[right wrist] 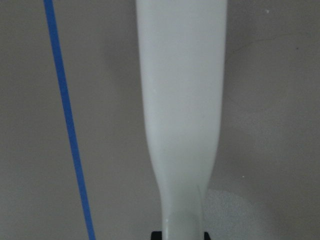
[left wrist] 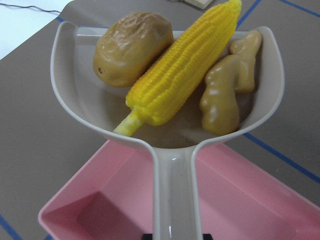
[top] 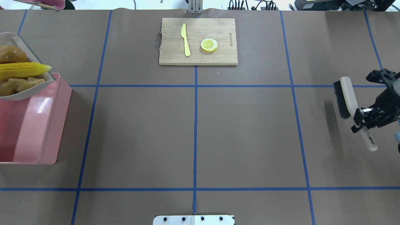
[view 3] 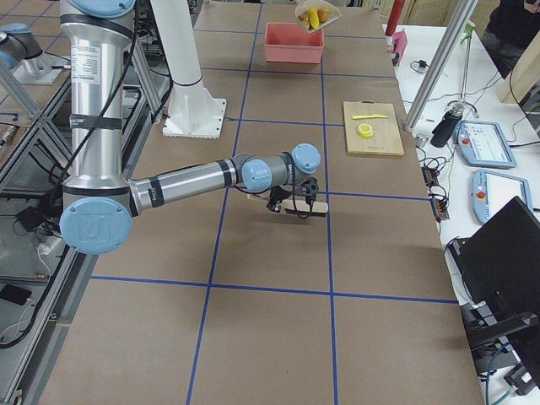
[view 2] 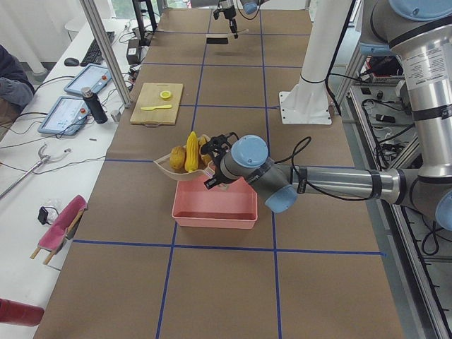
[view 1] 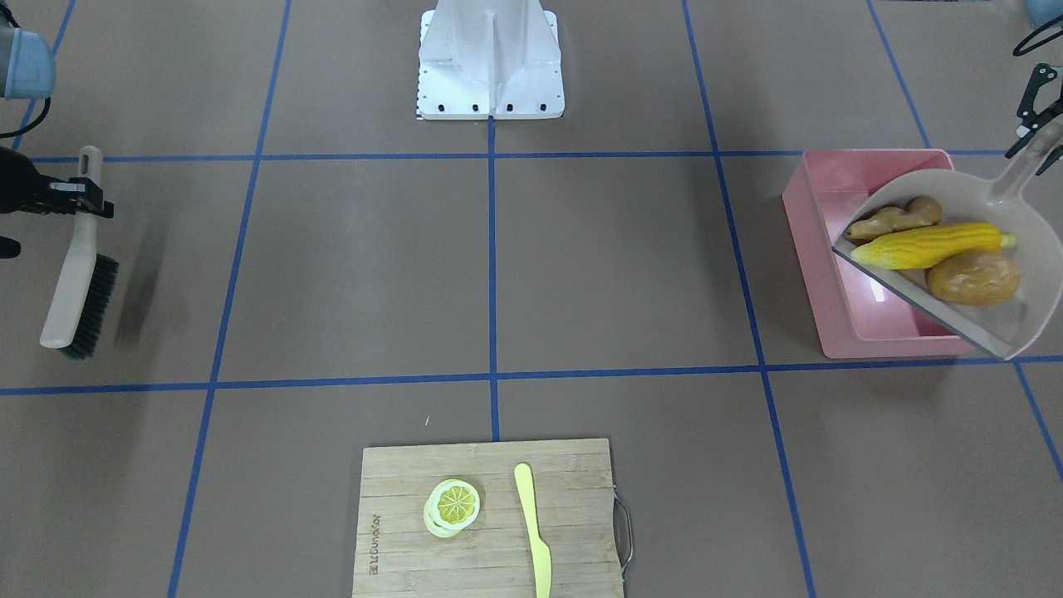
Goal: Sweep and dump trash into bin
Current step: 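Tip the dustpan over the pink bin with left gripper while right sets brush down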
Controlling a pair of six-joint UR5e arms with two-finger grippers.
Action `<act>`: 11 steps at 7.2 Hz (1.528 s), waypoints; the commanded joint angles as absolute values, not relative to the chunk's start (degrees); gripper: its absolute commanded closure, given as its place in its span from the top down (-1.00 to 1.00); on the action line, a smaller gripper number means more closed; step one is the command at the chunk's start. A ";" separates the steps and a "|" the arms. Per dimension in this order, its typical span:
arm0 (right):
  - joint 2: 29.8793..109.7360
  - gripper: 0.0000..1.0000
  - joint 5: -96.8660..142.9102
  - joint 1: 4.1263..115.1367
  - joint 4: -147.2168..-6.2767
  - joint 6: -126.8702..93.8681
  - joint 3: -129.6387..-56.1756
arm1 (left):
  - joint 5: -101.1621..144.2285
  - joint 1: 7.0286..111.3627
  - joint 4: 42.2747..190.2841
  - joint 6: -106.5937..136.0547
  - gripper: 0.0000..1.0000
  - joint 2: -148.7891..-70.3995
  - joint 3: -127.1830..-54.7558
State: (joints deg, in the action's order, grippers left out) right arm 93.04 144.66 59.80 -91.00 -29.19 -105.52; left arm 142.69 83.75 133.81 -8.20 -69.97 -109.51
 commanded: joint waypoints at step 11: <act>89.03 1.00 143.00 54.56 -89.03 -29.27 -100.27 | 130.70 87.98 76.32 -41.48 -1.00 -65.20 -128.85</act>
